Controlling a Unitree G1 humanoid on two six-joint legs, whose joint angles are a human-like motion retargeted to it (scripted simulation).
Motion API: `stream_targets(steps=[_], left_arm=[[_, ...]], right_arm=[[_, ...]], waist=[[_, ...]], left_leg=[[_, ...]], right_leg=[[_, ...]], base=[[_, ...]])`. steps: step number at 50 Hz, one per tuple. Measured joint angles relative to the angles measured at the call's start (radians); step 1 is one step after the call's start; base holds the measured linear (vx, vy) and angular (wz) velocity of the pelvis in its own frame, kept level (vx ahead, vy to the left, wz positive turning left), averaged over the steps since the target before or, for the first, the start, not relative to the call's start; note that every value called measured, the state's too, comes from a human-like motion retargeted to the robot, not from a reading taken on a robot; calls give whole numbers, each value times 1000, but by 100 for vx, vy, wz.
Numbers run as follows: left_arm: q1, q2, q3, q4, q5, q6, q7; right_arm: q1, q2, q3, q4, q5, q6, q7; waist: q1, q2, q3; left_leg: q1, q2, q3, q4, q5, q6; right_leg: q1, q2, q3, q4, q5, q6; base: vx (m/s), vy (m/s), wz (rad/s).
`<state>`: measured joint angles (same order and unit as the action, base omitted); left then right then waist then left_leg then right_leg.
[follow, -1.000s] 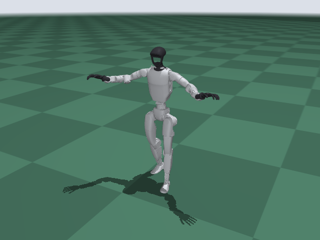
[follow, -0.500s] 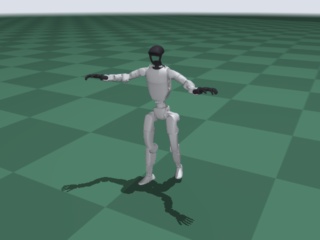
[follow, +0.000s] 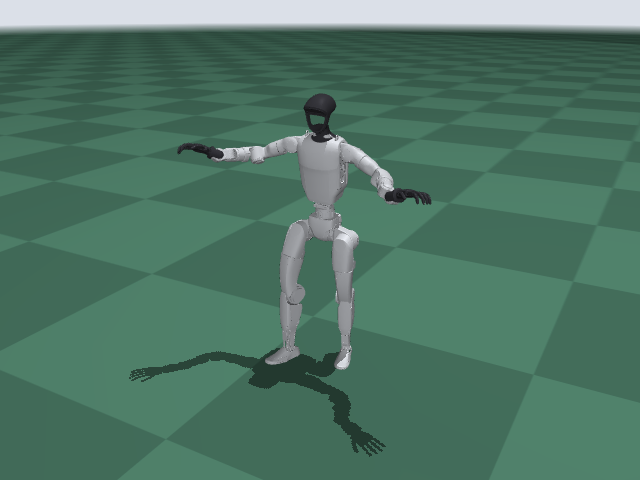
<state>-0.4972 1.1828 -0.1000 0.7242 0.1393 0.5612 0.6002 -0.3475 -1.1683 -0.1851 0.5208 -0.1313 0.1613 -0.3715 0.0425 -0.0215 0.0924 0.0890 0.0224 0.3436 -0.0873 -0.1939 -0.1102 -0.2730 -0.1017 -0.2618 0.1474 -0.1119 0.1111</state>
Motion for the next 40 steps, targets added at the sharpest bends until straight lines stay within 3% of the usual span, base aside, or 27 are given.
stream_targets(steps=[5,11,17,21,25,27,30,35,40], left_arm=[[32,13,23,5,115,79,-116],[60,21,50,10,179,99,-173],[65,1,91,5,50,-14,-20],[57,-22,89,6,-4,-98,68],[36,-42,65,2,-11,-133,106],[23,-46,50,5,1,-88,84],[4,-44,26,10,49,62,-18],[-3,-27,11,13,186,241,-212],[15,-16,31,9,268,265,-294]], right_arm=[[4,2,-3,-5,-8,16,62],[-4,13,-1,-10,-32,31,97],[-39,14,11,-27,-68,14,37],[-59,1,26,-32,-83,-10,-6],[-63,-12,33,-24,-88,-17,-30],[-61,-15,34,-15,-92,10,-9],[-54,-18,34,-5,-102,94,71],[-23,-15,18,-16,-102,186,185],[14,-11,-18,-47,-77,180,203]], waist=[[71,2,-43],[147,-23,-46],[226,-44,9],[256,-44,43],[236,-42,68],[212,-51,74],[177,-90,75],[132,-174,61],[102,-157,57]], left_leg=[[-64,20,53,0,33,9],[-94,12,116,0,62,21],[-121,6,191,0,109,2],[-168,13,216,0,158,-2],[-200,16,228,0,168,13],[-192,1,258,0,158,37],[-172,-37,314,60,106,97],[-165,-63,261,387,-90,170],[-59,-58,83,527,-190,153]], right_leg=[[-9,-7,83,325,-119,-40],[180,-12,172,332,-125,1],[368,-19,213,34,-111,79],[382,-19,213,-109,-71,111],[376,-19,190,-200,4,125],[361,-31,167,-219,36,130],[317,-77,139,-216,67,131],[241,-173,132,-180,92,133],[231,-151,129,-187,116,128]], base=[[-35,-2,-64],[-33,-9,-53],[-43,-18,-60],[-53,-20,-35],[-52,-17,31],[-48,-14,66],[-45,-10,69],[-37,-4,40],[-31,3,2]])
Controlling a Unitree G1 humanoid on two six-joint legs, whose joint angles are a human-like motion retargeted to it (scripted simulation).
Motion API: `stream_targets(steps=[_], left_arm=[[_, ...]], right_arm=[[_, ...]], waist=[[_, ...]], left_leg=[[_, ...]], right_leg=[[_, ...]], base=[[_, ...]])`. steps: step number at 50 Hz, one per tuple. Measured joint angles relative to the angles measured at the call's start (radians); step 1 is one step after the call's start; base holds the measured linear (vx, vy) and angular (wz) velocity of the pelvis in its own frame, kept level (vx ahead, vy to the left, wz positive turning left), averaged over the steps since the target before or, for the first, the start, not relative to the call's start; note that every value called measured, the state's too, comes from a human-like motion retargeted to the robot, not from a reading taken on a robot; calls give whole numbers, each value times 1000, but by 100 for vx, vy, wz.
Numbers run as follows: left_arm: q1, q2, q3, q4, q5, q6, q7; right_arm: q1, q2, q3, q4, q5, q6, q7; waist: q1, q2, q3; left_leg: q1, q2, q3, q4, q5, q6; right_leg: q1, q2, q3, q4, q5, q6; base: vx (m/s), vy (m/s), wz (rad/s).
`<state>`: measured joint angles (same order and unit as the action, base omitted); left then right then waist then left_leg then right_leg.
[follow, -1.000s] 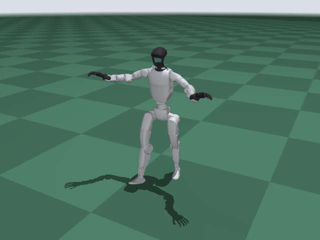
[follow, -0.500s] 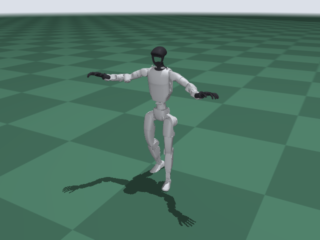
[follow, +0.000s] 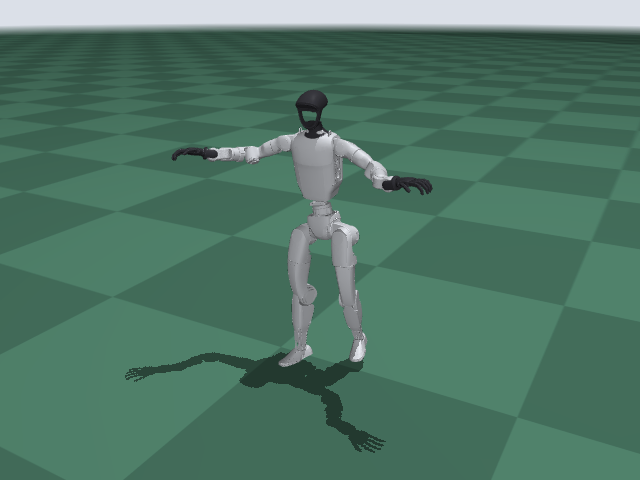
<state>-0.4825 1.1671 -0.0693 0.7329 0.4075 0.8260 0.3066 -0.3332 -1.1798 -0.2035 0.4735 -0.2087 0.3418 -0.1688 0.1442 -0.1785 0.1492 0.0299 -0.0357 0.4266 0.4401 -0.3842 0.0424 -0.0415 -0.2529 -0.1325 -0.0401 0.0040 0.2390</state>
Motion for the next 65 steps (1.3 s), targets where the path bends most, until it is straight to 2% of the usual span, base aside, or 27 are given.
stream_targets(steps=[5,7,9,12,17,20,23,29,33,36,42,45,47,48,52,55,58,61,65], left_arm=[[8,-7,32,-18,-76,-60,122],[2,-19,45,-28,-172,-131,235],[-9,-37,52,-39,-308,-249,391],[-27,-45,35,-39,-377,-333,471],[-41,-31,-3,-26,-345,-327,423],[-34,-20,-22,-23,-314,-339,396],[-21,-12,-31,-17,-272,-336,359],[-2,-6,-27,-15,-177,-247,251],[12,2,-22,-19,-140,-239,221],[18,1,-9,-25,-177,-271,267],[28,-30,23,-24,-296,-458,461],[35,-55,32,-22,-337,-551,524],[35,-69,31,-17,-351,-574,524],[33,-75,29,-10,-355,-553,513],[17,-75,12,9,-316,-378,393],[11,-59,-2,16,-238,-353,347],[14,-48,1,23,-199,-261,282],[23,-40,14,23,-170,-220,243],[32,-30,29,24,-144,-222,237]], right_arm=[[31,-7,-42,-13,26,-53,-74],[38,-9,-57,-9,33,-89,-122],[40,-7,-66,2,35,-134,-190],[34,2,-56,21,33,-163,-226],[5,18,-11,39,35,-169,-215],[-10,20,18,33,61,-197,-228],[-19,18,39,24,87,-229,-225],[-24,18,45,12,86,-210,-163],[-24,19,45,12,75,-206,-146],[-31,17,41,10,65,-204,-166],[-58,0,45,2,27,-254,-273],[-65,-13,49,3,15,-285,-315],[-68,-20,53,9,8,-288,-321],[-69,-23,52,15,3,-273,-309],[-75,-30,50,30,-12,-181,-215],[-70,-29,52,38,-15,-178,-209],[-61,-22,42,45,-18,-131,-155],[-44,-12,28,43,-18,-115,-127],[-10,-5,5,37,-3,-131,-129]], waist=[[-71,65,-17],[-108,89,-24],[-139,108,-25],[-171,123,-18],[-161,123,7],[-136,129,4],[-107,152,-28],[-52,171,-72],[-13,152,-79],[30,133,-64],[116,99,-41],[124,100,-31],[108,104,-27],[94,106,-25],[35,108,-23],[8,93,-31],[-16,75,-40],[-38,65,-49],[-79,72,-63]], left_leg=[[145,5,-195,-160,55,-34],[175,11,-254,-270,54,-53],[189,21,-275,-375,58,-81],[186,33,-259,-488,94,-114],[130,46,-226,-527,151,-130],[86,63,-206,-527,183,-141],[30,96,-188,-527,214,-142],[-36,138,-178,-527,256,-131],[-53,134,-175,-527,278,-118],[-58,125,-159,-527,297,-120],[-113,113,-113,-527,326,-143],[-143,110,-81,-527,288,-126],[-154,105,-21,-527,263,-119],[-155,96,17,-527,256,-114],[-122,48,113,-527,258,-88],[-72,7,105,-499,237,-52],[-28,-19,77,-411,166,-20],[30,-30,43,-339,98,-9],[110,-24,-44,-299,69,-29]], right_leg=[[-25,61,-49,-27,45,-1],[-52,79,-75,-36,57,3],[-82,94,-95,-45,53,6],[-124,112,-116,-47,10,4],[-164,116,-182,-47,-34,-17],[-173,130,-109,-6,-19,-64],[-227,148,-18,190,-80,-116],[-220,124,2,560,-233,-172],[-101,126,78,582,-231,-151],[26,104,74,457,-205,-122],[138,83,51,132,-207,-3],[141,84,33,50,-160,19],[131,86,9,24,-131,23],[130,84,-9,5,-115,23],[92,69,-69,-2,-76,23],[18,37,-80,78,-84,23],[-21,10,-87,96,-68,20],[-46,0,-94,97,-48,20],[-68,15,-121,78,-15,21]], base=[[-37,10,36],[-45,15,61],[-48,15,55],[-50,12,31],[-50,7,-21],[-45,2,-40],[-40,-1,-36],[-31,-9,-14],[-30,-16,-3],[-34,-22,-19],[-42,-26,-27],[-45,-22,21],[-45,-19,66],[-44,-14,89],[-42,-11,88],[-37,-6,54],[-33,-1,35],[-31,0,20],[-31,4,29]])
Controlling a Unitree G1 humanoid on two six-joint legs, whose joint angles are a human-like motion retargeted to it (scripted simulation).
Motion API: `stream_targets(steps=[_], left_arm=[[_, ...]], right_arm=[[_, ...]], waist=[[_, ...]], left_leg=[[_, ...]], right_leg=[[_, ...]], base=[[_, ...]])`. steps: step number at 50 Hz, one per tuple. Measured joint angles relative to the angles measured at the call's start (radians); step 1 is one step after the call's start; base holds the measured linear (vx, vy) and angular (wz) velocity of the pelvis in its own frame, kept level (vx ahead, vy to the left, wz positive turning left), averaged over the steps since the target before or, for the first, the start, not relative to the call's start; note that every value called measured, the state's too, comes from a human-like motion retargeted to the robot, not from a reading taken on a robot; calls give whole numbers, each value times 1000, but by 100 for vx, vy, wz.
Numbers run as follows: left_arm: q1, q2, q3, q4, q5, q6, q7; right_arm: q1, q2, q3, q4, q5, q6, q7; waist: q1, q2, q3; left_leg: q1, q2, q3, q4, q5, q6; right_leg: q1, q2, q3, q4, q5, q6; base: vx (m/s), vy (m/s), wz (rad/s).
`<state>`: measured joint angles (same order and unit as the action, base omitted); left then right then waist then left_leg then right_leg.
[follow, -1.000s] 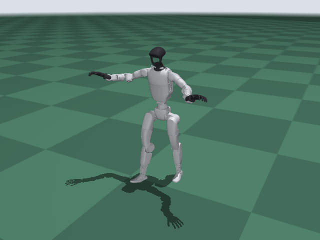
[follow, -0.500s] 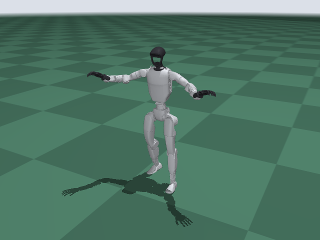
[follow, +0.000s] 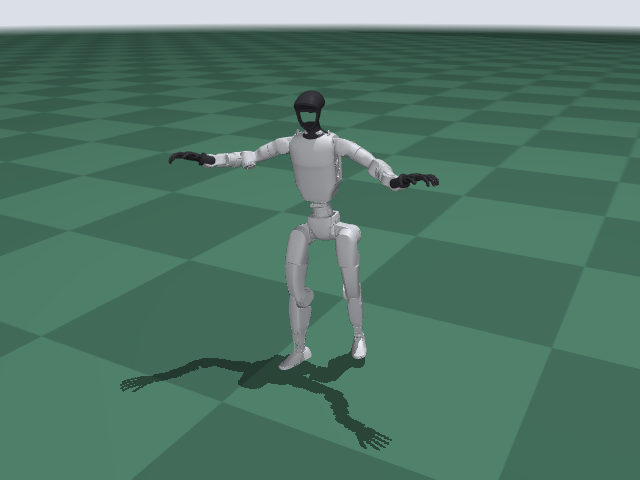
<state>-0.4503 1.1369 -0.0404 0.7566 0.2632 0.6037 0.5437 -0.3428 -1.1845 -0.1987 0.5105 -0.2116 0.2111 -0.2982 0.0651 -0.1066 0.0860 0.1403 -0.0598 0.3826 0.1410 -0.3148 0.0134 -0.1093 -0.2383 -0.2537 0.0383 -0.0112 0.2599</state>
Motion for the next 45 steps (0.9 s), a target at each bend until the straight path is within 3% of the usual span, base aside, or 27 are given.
stream_targets(steps=[2,4,7,12,15,18,23,26,30,34,37,40,45], left_arm=[[-5,-4,22,-4,-59,88,-1],[-10,-2,28,-15,-81,78,21],[-33,2,38,-26,-141,8,92],[-96,27,33,-17,-246,-131,209],[-125,52,20,2,-255,-150,214],[-128,75,5,21,-236,-118,166],[-86,95,2,29,-141,-12,33],[-52,92,6,19,-60,53,-53],[-19,78,-5,-2,48,91,-136],[-19,52,-30,-38,115,102,-175],[-34,26,-48,-81,92,76,-134],[-48,12,-76,-112,69,27,-80],[-60,8,-112,-153,62,17,-6]], right_arm=[[13,-2,-27,3,10,57,40],[26,-4,-41,0,14,51,37],[41,-9,-64,2,16,20,5],[39,-10,-82,19,12,-24,-68],[24,-9,-71,29,21,-36,-86],[9,-9,-49,31,42,-40,-73],[-3,-9,-14,17,69,-40,-9],[-5,-3,-1,2,68,-24,28],[-6,9,3,-14,73,-16,43],[-6,26,-7,-26,76,3,45],[-10,42,-7,-39,67,9,26],[-17,58,13,-52,55,-3,5],[-4,70,34,-91,51,-8,-27]], waist=[[-35,18,-5],[-63,33,-12],[-107,54,-13],[-163,68,10],[-174,69,29],[-159,75,33],[-75,107,-25],[-23,106,-49],[36,99,-65],[95,84,-49],[129,61,-25],[149,36,-2],[128,22,24]], left_leg=[[28,10,-73,-16,24,-18],[52,18,-145,-55,38,-35],[64,29,-231,-145,35,-59],[6,46,-233,-228,48,-114],[-41,50,-222,-228,73,-136],[-81,55,-201,-228,106,-132],[-158,99,-128,-228,145,-101],[-171,110,-88,-228,155,-92],[-173,114,-42,-228,164,-90],[-154,105,23,-228,162,-90],[-140,89,78,-228,167,-95],[-131,80,141,-228,179,-92],[-126,118,267,-216,194,-57]], right_leg=[[27,31,-34,-99,56,-9],[9,48,-53,-119,85,-9],[-37,65,-85,-126,118,-3],[-120,70,-136,-126,126,-7],[-151,65,-172,-126,79,-26],[-164,71,-156,-100,61,-73],[-282,96,-20,277,-88,-174],[-278,100,37,461,-181,-194],[-163,79,26,527,-274,-202],[39,4,-164,425,-237,-178],[160,-2,-225,239,-185,-93],[197,18,-137,97,-179,-16],[176,64,7,17,-160,2]], base=[[-36,8,53],[-40,11,47],[-46,14,48],[-51,14,37],[-47,12,1],[-41,10,-37],[-31,5,-88],[-20,-1,-86],[-17,-5,-65],[-18,-9,-72],[-23,-17,-85],[-26,-22,-111],[-25,-27,-131]])
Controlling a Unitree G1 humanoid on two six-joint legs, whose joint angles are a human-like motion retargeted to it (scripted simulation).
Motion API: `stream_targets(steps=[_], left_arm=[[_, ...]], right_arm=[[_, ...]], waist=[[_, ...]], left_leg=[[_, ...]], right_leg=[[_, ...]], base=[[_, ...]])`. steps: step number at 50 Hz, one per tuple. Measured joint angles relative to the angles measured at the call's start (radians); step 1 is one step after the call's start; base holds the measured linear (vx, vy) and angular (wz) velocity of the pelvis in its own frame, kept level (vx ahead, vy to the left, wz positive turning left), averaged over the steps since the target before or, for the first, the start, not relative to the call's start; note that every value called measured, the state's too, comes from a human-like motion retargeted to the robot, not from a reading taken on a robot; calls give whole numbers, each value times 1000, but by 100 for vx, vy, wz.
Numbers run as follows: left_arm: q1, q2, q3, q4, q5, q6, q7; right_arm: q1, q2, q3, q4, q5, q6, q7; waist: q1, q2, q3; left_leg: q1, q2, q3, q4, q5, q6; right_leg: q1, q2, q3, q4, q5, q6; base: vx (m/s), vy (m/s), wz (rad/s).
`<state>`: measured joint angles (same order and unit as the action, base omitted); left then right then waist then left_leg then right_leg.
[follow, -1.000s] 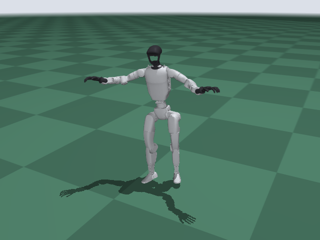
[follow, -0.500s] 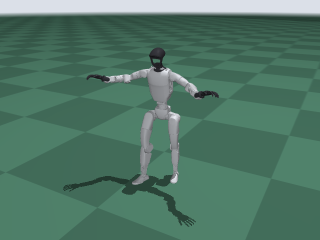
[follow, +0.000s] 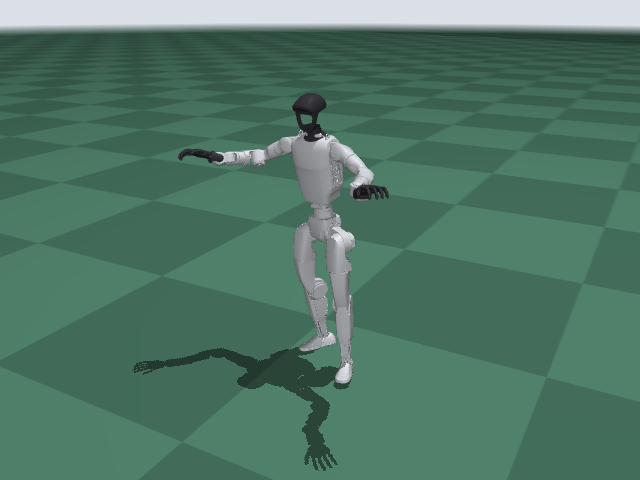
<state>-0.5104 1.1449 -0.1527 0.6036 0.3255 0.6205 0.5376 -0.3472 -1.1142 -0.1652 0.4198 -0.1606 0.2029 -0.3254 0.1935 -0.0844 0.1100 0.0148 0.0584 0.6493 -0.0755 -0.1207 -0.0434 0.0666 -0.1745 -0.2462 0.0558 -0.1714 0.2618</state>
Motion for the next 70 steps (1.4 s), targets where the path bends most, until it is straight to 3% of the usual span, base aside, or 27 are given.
stream_targets(steps=[4,9,13,17,19,22,25,28,33,38,45,52,55,58,60,62,65,67,70], left_arm=[[-20,-1,-23,-25,-14,21,38],[-64,4,-57,-44,-54,-42,116],[-112,8,-92,-58,-111,-160,210],[-164,16,-125,-63,-169,-280,315],[-191,19,-136,-69,-192,-346,374],[-231,20,-148,-74,-225,-435,455],[-277,15,-170,-63,-242,-461,479],[-315,0,-200,-44,-252,-386,425],[-352,-31,-248,-25,-216,-150,243],[-330,-36,-268,-18,-151,-48,109],[-201,4,-181,21,-100,81,-17],[-7,8,-5,54,-94,102,-43],[77,-6,89,51,-125,70,-23],[136,-17,163,50,-161,68,-12],[164,-19,185,53,-154,86,-38],[177,-17,185,56,-122,119,-81],[174,-16,162,55,-63,159,-131],[168,-19,138,55,-32,169,-153],[155,-19,106,60,13,187,-199]], right_arm=[[42,-10,-25,-39,11,10,-20],[113,-21,-67,-69,12,-32,-55],[150,-29,-78,-75,2,-96,-102],[146,-23,-58,-69,-11,-148,-153],[134,-15,-43,-69,-18,-173,-187],[119,-2,-24,-73,-24,-199,-233],[108,8,-8,-71,-25,-198,-244],[104,11,-3,-63,-14,-156,-203],[71,-1,1,-63,15,-56,-77],[31,-2,33,-91,25,-35,-2],[-4,18,71,-115,15,13,74],[16,56,51,-124,2,24,139],[16,60,43,-129,-13,22,151],[-6,53,49,-127,-38,45,161],[-25,43,60,-119,-59,68,177],[-41,28,71,-105,-78,95,195],[-55,5,76,-81,-84,124,200],[-52,-5,73,-66,-73,129,193],[-43,-9,63,-46,-61,139,192]], waist=[[-70,8,21],[-129,30,40],[-139,50,59],[-144,60,86],[-156,54,97],[-184,36,107],[-215,23,109],[-251,25,111],[-299,51,99],[-333,91,49],[-301,139,-8],[-190,188,14],[-147,196,43],[-103,173,72],[-71,145,81],[-40,109,84],[-10,63,81],[-6,44,74],[-15,15,62]], left_leg=[[-6,22,-61,68,-54,41],[2,5,-379,99,-116,54],[29,-37,-646,92,-174,49],[58,-89,-857,67,-158,45],[62,-98,-839,61,-135,50],[59,-94,-691,49,-119,54],[62,-88,-528,16,-110,32],[75,-80,-394,-11,-106,-14],[88,-79,-165,-12,-116,-84],[100,-86,58,-12,-131,-104],[87,-106,388,-12,-133,-69],[97,-62,662,7,-107,-32],[106,-56,743,-8,-79,-31],[81,-70,809,-11,-49,-25],[46,-85,806,-9,-18,-7],[1,-88,691,16,23,20],[-78,-74,334,90,71,53],[-104,-75,121,141,54,59],[-76,-82,14,223,-31,78]], right_leg=[[-6,15,111,-27,18,0],[-27,55,293,-31,49,0],[-40,109,474,-38,77,0],[-43,157,651,-76,113,0],[-54,161,724,-106,133,0],[-98,151,782,-138,151,0],[-164,124,699,-143,159,0],[-196,73,439,-143,163,-13],[-171,-1,-15,-116,176,-50],[-178,4,40,103,76,-97],[-143,-9,38,370,-62,-122],[25,34,-80,383,12,-92],[122,63,-121,266,89,-54],[169,71,-90,82,80,-28],[157,53,-41,0,71,-18],[121,20,-6,-40,75,-10],[60,-31,23,-67,92,-15],[30,-54,34,-72,110,-26],[-7,-91,41,-71,139,-37]], base=[[-15,-12,-130],[-7,-3,-194],[-4,2,-253],[-7,9,-272],[-12,19,-260],[-17,26,-248],[-17,30,-240],[-12,29,-226],[-7,31,-231],[-4,30,-246],[-10,24,-272],[-23,7,-244],[-36,-8,-180],[-48,-15,-144],[-53,-15,-121],[-53,-12,-98],[-50,-8,-54],[-45,-4,-14],[-40,-1,5]])
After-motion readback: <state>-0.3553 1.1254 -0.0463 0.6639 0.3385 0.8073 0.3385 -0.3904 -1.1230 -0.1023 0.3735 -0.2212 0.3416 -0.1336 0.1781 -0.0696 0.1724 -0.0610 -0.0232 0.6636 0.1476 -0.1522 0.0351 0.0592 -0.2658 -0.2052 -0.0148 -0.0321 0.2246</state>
